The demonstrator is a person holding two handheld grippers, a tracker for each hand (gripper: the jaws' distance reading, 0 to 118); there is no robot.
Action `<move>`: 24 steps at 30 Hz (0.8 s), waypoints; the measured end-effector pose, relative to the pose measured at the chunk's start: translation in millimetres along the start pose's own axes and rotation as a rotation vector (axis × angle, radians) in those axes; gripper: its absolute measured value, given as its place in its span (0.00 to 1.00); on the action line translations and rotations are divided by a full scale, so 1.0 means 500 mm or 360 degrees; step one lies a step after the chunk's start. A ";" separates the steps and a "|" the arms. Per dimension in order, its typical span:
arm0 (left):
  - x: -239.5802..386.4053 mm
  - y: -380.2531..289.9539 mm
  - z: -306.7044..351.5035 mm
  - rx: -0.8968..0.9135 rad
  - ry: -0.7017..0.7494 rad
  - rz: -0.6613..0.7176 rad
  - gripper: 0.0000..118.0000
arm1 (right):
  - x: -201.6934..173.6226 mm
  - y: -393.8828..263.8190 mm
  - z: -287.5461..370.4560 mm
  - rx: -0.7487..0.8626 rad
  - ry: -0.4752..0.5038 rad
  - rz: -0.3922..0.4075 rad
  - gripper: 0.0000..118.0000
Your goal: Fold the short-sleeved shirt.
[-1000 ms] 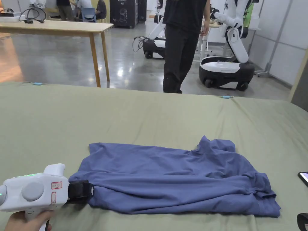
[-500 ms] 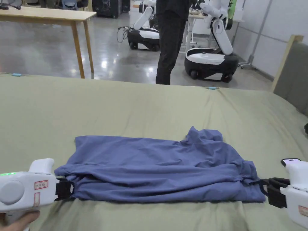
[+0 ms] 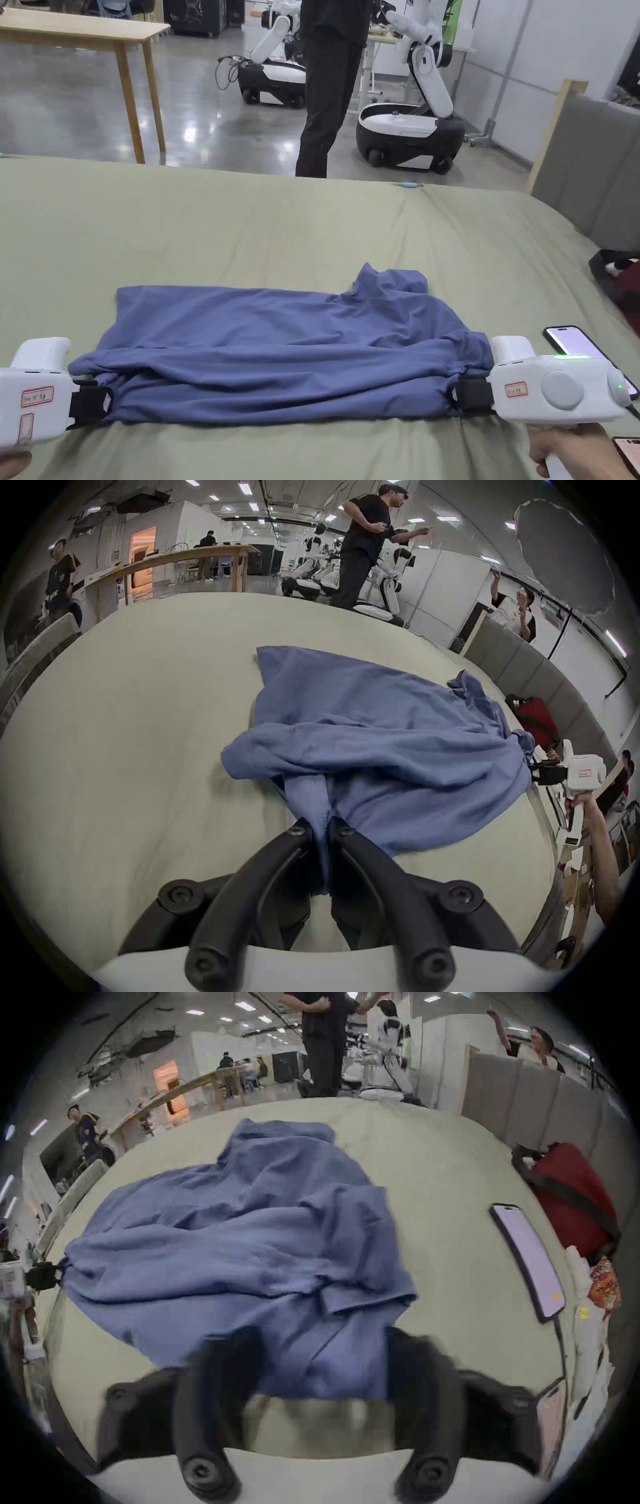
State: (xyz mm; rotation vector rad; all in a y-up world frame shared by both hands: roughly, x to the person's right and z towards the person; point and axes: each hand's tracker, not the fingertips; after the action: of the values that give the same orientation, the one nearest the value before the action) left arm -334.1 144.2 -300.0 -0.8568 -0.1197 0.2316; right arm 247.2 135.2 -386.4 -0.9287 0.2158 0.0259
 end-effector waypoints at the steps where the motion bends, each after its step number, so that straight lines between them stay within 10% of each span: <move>1: 0.002 -0.001 0.000 0.0000 0.0000 0.0004 0.05 | -0.011 -0.001 0.001 -0.0019 0.0050 0.0012 0.37; 3: 0.005 -0.004 0.000 -0.0006 0.0004 0.0005 0.05 | -0.031 0.002 0.001 -0.0017 0.0010 0.0024 0.13; 24: 0.007 -0.209 0.198 -0.0115 -0.0138 -0.0037 0.05 | -0.026 -0.235 0.252 -0.0075 0.0012 -0.0006 0.12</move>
State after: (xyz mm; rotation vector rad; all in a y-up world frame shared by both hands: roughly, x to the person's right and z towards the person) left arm -334.2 151.5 -156.0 -0.9168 -0.2199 0.2440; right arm 269.6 165.7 -217.8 -0.9760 0.2214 0.0240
